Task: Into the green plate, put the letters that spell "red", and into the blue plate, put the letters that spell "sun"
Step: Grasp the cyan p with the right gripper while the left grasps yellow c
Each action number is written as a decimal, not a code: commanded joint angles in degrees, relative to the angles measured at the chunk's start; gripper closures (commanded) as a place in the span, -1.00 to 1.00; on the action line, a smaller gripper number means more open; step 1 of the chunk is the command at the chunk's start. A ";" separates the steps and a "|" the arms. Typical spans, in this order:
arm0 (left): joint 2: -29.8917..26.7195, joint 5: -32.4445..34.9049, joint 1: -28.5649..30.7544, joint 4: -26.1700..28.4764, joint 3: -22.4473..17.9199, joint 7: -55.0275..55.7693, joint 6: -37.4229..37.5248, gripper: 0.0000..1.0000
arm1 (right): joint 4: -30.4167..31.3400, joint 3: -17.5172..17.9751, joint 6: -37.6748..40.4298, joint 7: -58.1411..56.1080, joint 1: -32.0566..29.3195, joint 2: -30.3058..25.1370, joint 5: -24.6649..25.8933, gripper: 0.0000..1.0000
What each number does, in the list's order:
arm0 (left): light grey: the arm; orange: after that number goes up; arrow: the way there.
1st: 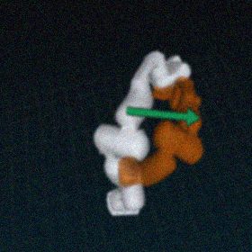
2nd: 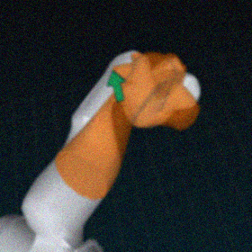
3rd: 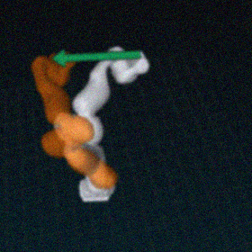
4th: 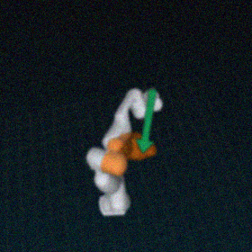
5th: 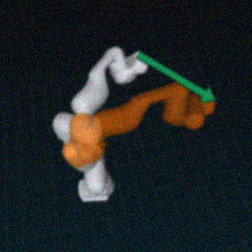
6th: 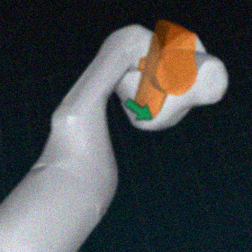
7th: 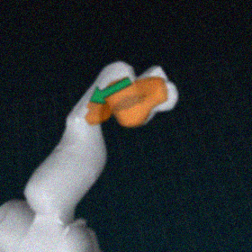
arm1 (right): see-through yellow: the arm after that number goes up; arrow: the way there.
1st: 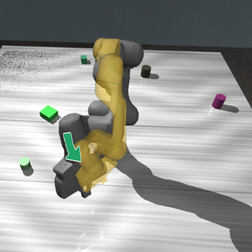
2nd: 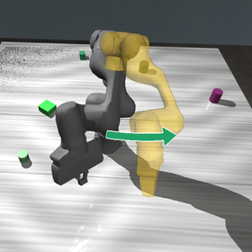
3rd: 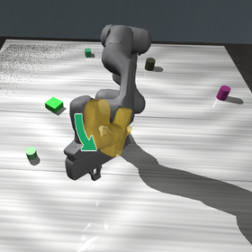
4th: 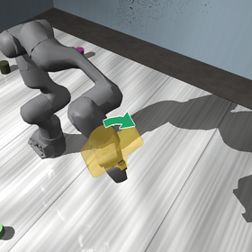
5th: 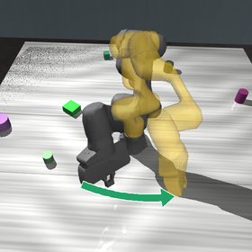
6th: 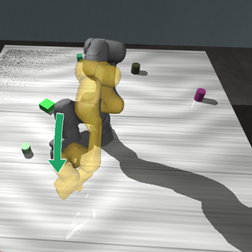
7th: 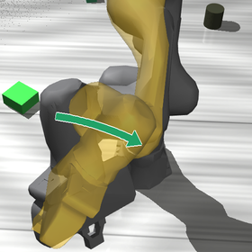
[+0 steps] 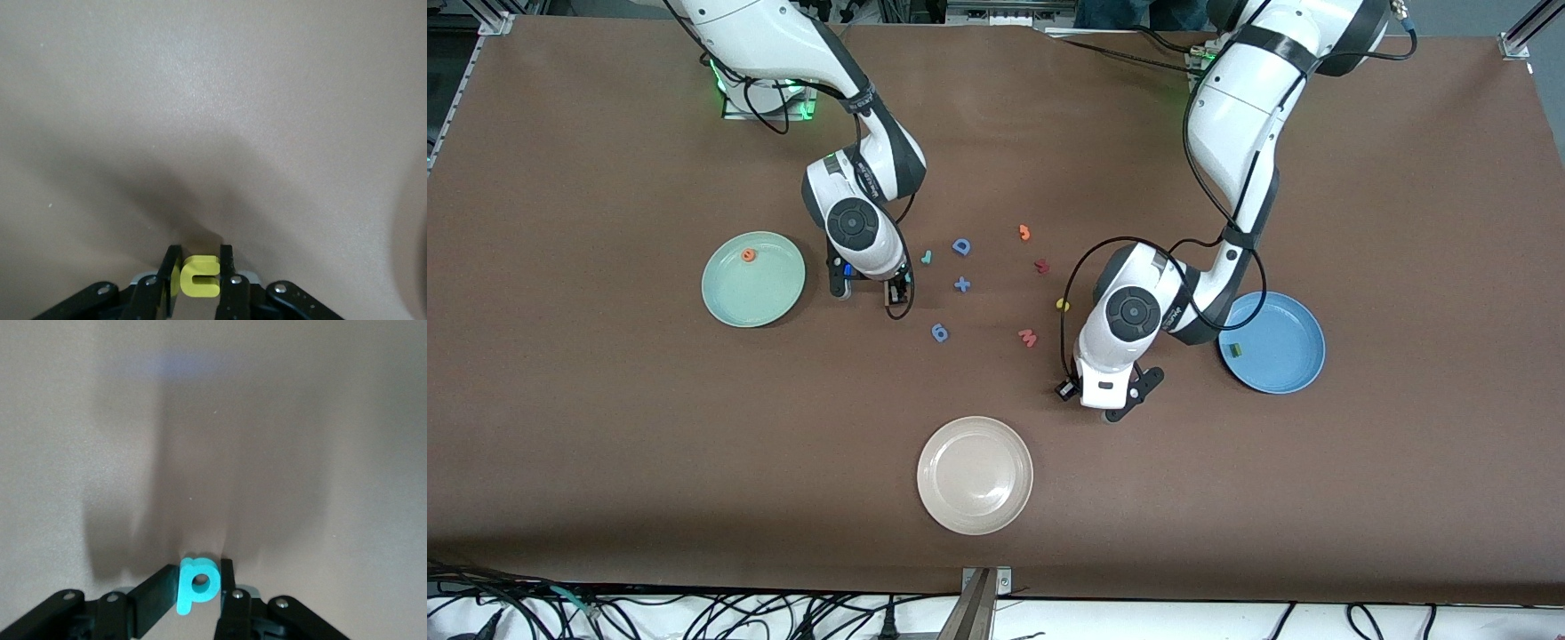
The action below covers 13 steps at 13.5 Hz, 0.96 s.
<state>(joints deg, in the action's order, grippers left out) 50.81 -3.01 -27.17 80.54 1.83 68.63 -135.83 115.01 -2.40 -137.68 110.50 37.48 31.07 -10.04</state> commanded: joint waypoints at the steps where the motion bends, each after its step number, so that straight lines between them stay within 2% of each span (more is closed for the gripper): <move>1: -0.63 2.31 0.27 -0.91 -0.43 0.80 0.66 0.55 | 1.45 -0.41 -1.10 1.12 0.66 -0.57 1.08 1.00; 4: -1.68 4.32 4.48 -1.87 -0.43 -0.94 1.27 0.55 | 1.01 -0.85 0.65 0.51 0.49 -2.05 1.08 1.00; 6: -2.38 4.42 6.59 -2.14 -0.43 -4.37 4.33 0.55 | -0.04 -2.95 5.47 -2.03 0.49 -4.43 1.08 1.00; 9: -4.58 4.42 11.16 -2.14 -0.43 -12.97 9.78 0.53 | -2.68 -7.34 15.22 -9.14 0.40 -7.24 0.99 1.00; 11: -6.33 4.51 14.58 -2.14 -0.43 -18.77 14.26 0.53 | -3.74 -11.47 21.73 -16.60 0.31 -9.09 0.73 1.00; 13: -7.31 4.51 17.92 -1.88 -0.51 -24.05 18.22 0.48 | -3.57 -15.25 25.08 -24.60 0.31 -10.58 0.46 1.00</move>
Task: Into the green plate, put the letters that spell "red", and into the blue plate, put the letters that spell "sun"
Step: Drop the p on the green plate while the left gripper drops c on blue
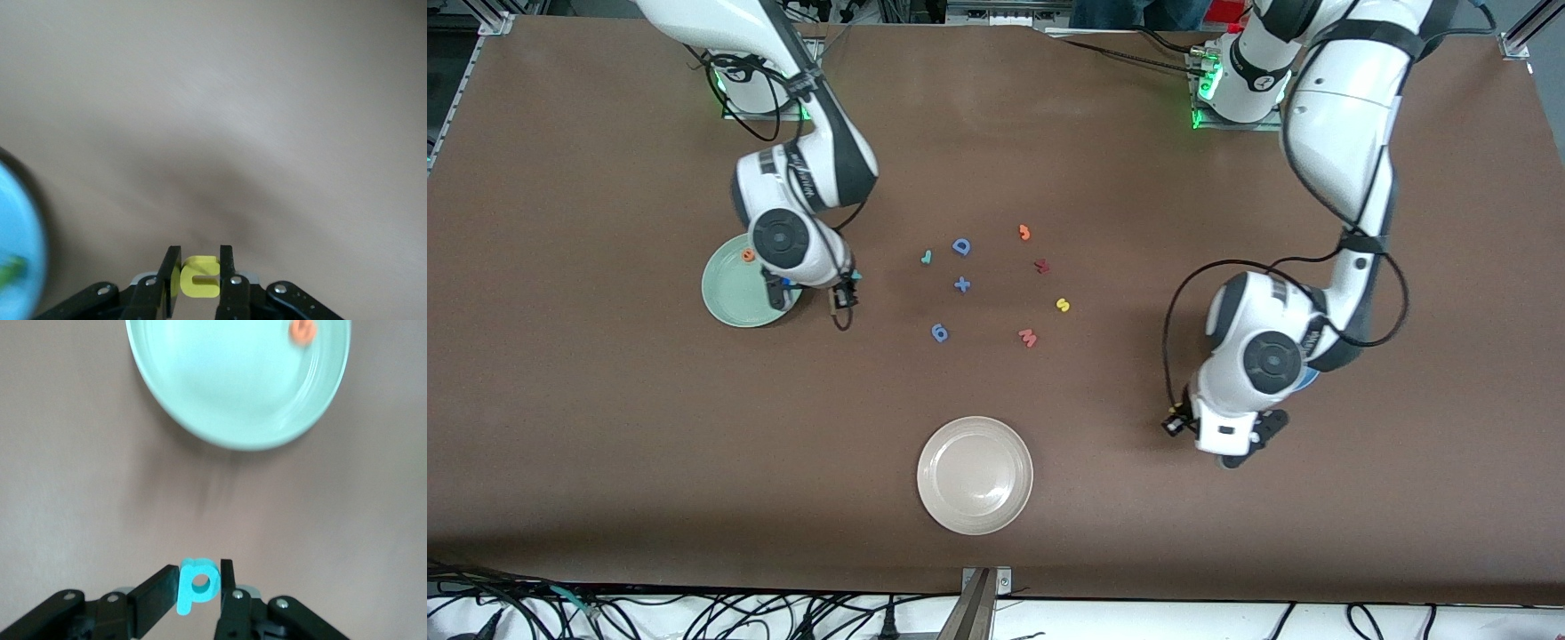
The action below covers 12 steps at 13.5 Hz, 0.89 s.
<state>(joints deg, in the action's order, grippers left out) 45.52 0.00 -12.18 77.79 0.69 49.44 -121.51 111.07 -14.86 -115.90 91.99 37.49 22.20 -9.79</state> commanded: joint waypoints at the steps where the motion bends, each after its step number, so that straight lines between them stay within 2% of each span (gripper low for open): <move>1: -2.18 2.72 4.08 0.96 0.63 -7.49 6.35 0.47 | 0.46 -4.64 4.79 -9.69 0.22 -1.81 0.12 1.00; 5: -1.84 10.19 5.93 2.28 0.54 -9.36 14.71 0.47 | 2.92 -11.23 6.13 -25.42 -0.05 -1.64 -0.32 1.00; 6: -1.83 12.46 5.94 3.24 0.63 -9.45 15.42 0.30 | 4.23 -12.20 5.51 -28.50 -0.22 -1.37 -0.84 1.00; 7: -1.83 14.57 5.76 4.12 0.63 -9.36 15.86 -0.11 | 5.72 -12.65 4.55 -31.14 -0.57 -1.28 -0.94 1.00; 8: -1.75 16.77 5.41 4.91 0.63 -9.54 17.26 -0.76 | 7.91 -12.74 2.97 -32.91 -1.01 -1.46 -1.37 1.00; 9: -1.66 19.40 4.71 5.35 0.63 -9.28 18.67 -1.00 | 9.68 -12.74 1.13 -34.23 -1.02 -1.46 -1.99 1.00; 12: -2.01 20.75 4.62 4.22 0.72 -9.36 19.30 -1.00 | 13.12 -12.74 -3.19 -36.35 -1.10 -0.76 -4.62 1.00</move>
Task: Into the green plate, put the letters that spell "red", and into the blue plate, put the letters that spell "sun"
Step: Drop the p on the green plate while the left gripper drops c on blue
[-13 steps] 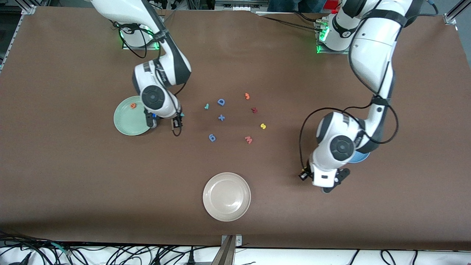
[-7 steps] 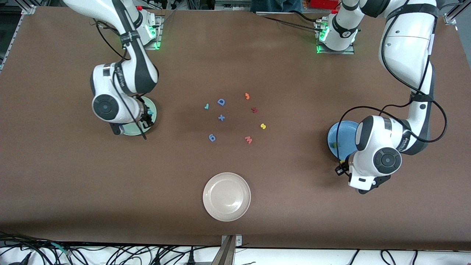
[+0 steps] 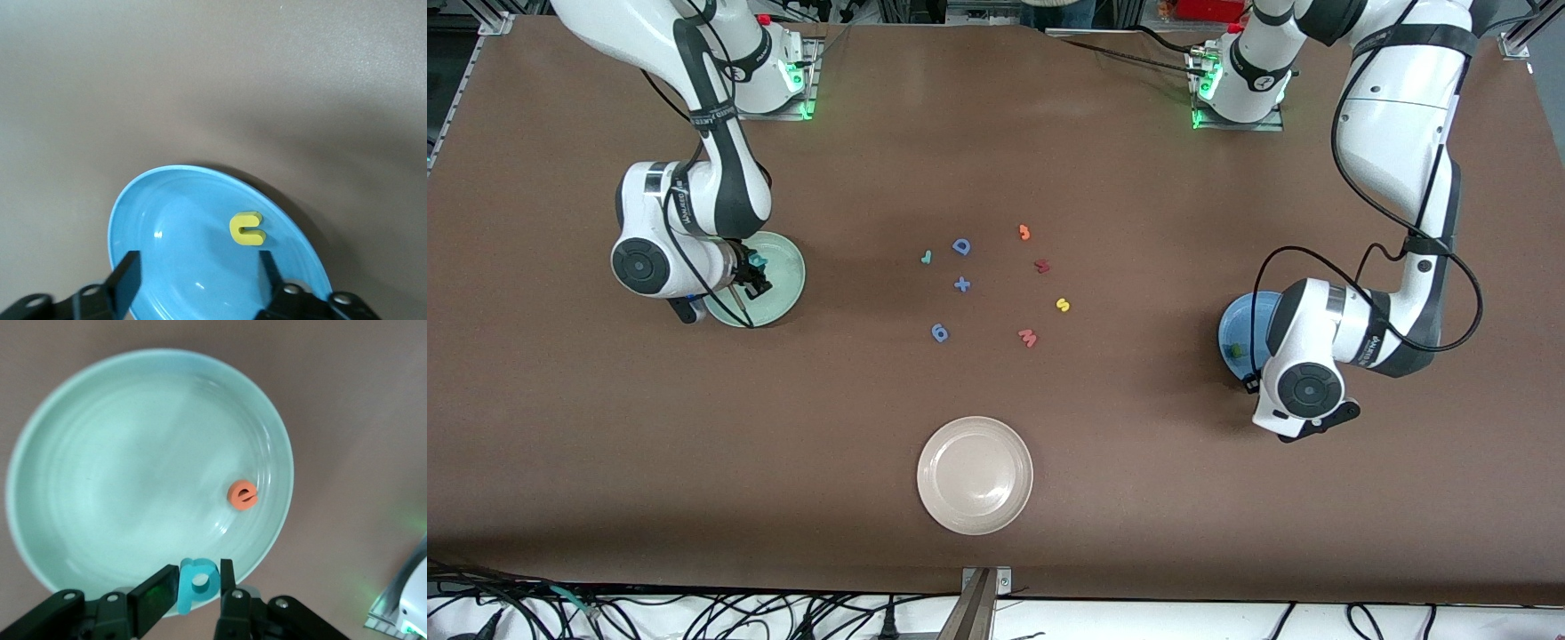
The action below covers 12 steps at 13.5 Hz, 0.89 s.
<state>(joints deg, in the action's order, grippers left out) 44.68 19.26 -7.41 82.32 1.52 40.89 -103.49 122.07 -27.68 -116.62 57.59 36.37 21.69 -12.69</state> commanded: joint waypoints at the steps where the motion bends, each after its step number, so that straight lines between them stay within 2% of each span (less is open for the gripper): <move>1: -1.44 0.97 -0.23 -1.28 0.24 -0.72 1.27 -1.00 | 2.30 0.08 -2.74 -2.22 0.02 0.28 -1.72 1.00; 3: -1.61 -6.03 -0.76 -3.21 0.41 -0.81 1.36 -1.00 | 2.38 0.08 -3.17 -3.01 0.02 1.51 -2.33 0.99; 4: -1.61 -8.33 -1.46 -3.48 1.46 -0.38 1.36 -1.00 | 2.39 0.17 -3.44 -3.01 0.02 2.12 -3.03 0.90; 6: -2.49 -11.68 -2.08 -3.57 5.75 1.11 1.27 -1.00 | 2.30 0.35 -3.62 -3.01 0.11 2.57 -3.30 0.57; 7: -2.75 -13.35 -2.08 -3.57 8.04 2.78 1.01 -1.00 | 2.30 0.35 -3.62 -3.01 0.11 2.57 -3.30 0.31; 9: -2.67 -14.16 -2.08 -3.31 13.22 6.03 -1.17 -1.00 | 2.21 0.43 -3.53 -3.01 0.11 2.40 -3.30 -0.79; 10: -2.76 -14.24 -2.08 -2.87 15.68 8.74 -3.89 -1.00 | 2.04 0.43 -3.18 -2.92 0.19 2.05 -3.30 -0.96; 12: -2.76 -14.07 -2.08 -1.64 19.38 12.97 -7.76 -1.00 | 1.25 0.61 -2.30 -1.87 0.46 0.91 -3.30 -0.99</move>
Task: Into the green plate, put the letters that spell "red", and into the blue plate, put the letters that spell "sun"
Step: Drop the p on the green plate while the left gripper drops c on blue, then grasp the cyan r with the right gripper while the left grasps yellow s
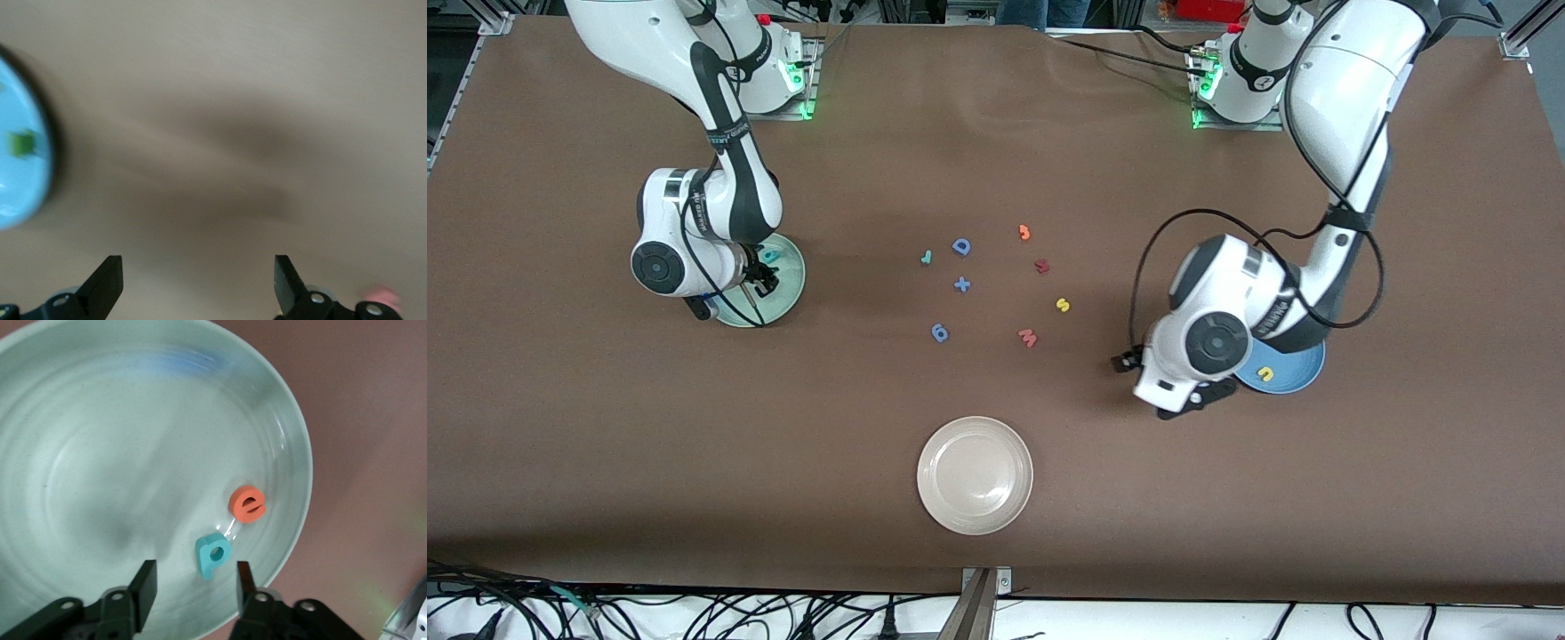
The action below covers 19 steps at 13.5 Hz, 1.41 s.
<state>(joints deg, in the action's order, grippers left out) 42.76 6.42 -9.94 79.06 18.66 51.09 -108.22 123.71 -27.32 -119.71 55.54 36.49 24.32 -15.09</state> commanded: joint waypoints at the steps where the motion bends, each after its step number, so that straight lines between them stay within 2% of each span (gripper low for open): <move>1: -1.27 -1.15 0.54 3.62 3.65 3.31 -5.83 -1.00 | -1.27 0.25 2.01 0.36 0.68 -2.52 -0.91 -0.99; 4: -5.13 -0.97 0.45 14.06 5.07 5.49 -18.82 -1.00 | -9.33 1.39 11.22 -0.43 0.77 -2.96 -0.82 -0.99; 5: -6.27 -0.54 0.36 16.89 5.25 6.90 -21.39 -1.00 | -11.71 2.18 12.12 -0.61 0.77 -2.96 -0.91 -0.99; 8: -7.33 1.39 -2.35 19.80 4.98 10.33 -21.94 -1.00 | -15.77 7.44 12.31 0.27 0.77 -2.96 -1.78 -0.99; 10: -7.86 6.83 -2.63 21.39 5.25 15.76 -22.64 -1.00 | -16.22 9.91 11.35 3.42 0.86 -2.88 -7.39 -0.99; 15: -8.04 9.04 -3.24 26.40 5.60 17.72 -29.57 -1.00 | -15.43 17.64 2.22 8.61 3.05 -1.30 -8.55 -0.98; 19: -8.04 11.06 -3.24 28.68 5.60 17.90 -33.44 -1.00 | -9.30 23.71 -11.56 9.50 3.76 0.20 -8.55 -0.97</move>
<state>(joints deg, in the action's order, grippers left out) 36.93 15.17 -13.32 104.55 24.23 67.33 -139.12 110.67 -5.06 -125.65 65.12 40.12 24.49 -22.60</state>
